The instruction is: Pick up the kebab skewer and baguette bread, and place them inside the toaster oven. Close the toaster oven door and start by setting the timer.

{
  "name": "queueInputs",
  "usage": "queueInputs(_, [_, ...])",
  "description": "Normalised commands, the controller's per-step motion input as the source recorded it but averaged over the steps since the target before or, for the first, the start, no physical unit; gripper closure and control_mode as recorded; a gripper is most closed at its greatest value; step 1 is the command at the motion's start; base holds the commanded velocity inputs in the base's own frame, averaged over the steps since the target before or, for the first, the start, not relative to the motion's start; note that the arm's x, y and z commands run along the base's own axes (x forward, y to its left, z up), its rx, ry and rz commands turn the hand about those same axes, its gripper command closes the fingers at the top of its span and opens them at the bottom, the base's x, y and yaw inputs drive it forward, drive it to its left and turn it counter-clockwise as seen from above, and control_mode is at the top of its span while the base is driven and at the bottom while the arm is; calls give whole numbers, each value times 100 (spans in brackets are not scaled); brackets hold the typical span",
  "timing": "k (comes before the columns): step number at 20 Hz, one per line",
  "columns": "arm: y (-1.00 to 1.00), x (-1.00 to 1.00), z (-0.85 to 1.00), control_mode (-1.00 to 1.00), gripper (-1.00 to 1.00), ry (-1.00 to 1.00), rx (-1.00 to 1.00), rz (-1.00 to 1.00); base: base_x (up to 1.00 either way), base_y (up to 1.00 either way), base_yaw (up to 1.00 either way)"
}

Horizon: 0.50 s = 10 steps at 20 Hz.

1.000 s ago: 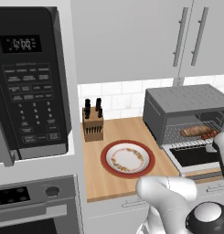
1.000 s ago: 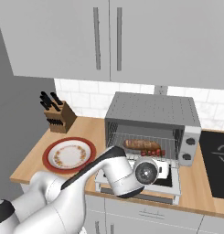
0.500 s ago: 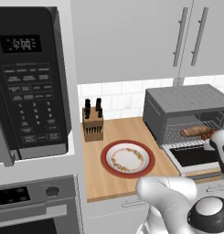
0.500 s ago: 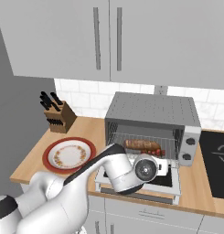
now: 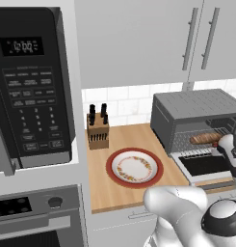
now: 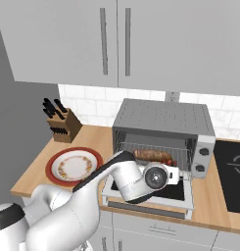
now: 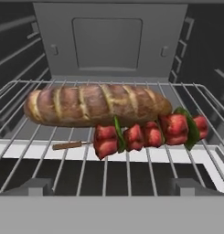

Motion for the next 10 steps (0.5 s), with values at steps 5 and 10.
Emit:
queueInputs(5, [0,2,-24,-100,-100,-1,0,0,0,0,0])
queueInputs(10, [0,0,-2,-100,-100,-6,0,0,0,0,0])
